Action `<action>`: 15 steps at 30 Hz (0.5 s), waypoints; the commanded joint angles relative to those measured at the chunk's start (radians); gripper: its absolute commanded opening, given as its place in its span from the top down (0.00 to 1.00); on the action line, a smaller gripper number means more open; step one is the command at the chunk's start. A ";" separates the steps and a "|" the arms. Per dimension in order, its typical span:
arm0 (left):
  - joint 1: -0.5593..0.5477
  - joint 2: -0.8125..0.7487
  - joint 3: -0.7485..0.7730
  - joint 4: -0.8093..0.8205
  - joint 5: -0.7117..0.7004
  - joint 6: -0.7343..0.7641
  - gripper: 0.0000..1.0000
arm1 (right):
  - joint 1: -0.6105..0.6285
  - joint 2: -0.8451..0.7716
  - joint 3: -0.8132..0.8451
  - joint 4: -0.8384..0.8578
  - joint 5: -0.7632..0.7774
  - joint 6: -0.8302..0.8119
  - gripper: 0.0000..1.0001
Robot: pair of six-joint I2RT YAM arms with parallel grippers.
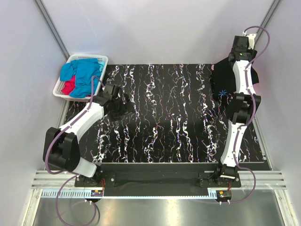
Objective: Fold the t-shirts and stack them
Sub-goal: Neatly place the folded tshirt to the corner
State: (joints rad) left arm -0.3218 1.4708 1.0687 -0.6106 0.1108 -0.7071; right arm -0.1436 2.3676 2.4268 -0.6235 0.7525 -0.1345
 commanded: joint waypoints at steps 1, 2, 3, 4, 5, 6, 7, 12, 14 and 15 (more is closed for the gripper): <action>-0.003 0.003 -0.013 0.032 0.021 -0.003 0.01 | -0.027 0.007 -0.003 0.154 0.178 0.006 1.00; -0.005 0.003 -0.015 0.032 0.023 -0.005 0.01 | -0.033 0.015 -0.005 0.166 0.186 0.000 1.00; -0.005 0.006 -0.016 0.035 0.024 -0.006 0.01 | -0.040 0.033 -0.003 0.169 0.183 0.003 1.00; -0.008 0.011 -0.019 0.038 0.024 -0.006 0.01 | -0.043 0.041 -0.011 0.174 0.186 0.007 1.00; -0.010 0.013 -0.019 0.041 0.026 -0.006 0.01 | -0.044 0.051 -0.015 0.176 0.194 0.010 1.00; -0.011 0.016 -0.019 0.044 0.027 -0.006 0.01 | -0.044 0.068 -0.020 0.177 0.194 0.021 0.98; -0.013 0.022 -0.021 0.045 0.029 -0.008 0.01 | -0.040 0.074 -0.035 0.167 0.144 0.016 0.88; -0.016 0.025 -0.018 0.048 0.033 -0.005 0.01 | -0.034 0.108 -0.031 0.067 0.053 0.113 0.30; -0.017 0.023 -0.018 0.048 0.035 0.000 0.01 | -0.028 0.116 0.001 0.030 0.068 0.128 0.26; -0.017 0.023 -0.021 0.049 0.035 -0.002 0.01 | -0.027 0.120 0.021 0.015 0.070 0.128 0.25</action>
State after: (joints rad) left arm -0.3344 1.4963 1.0519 -0.5987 0.1177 -0.7074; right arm -0.1833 2.4931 2.3840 -0.5720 0.8211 -0.0631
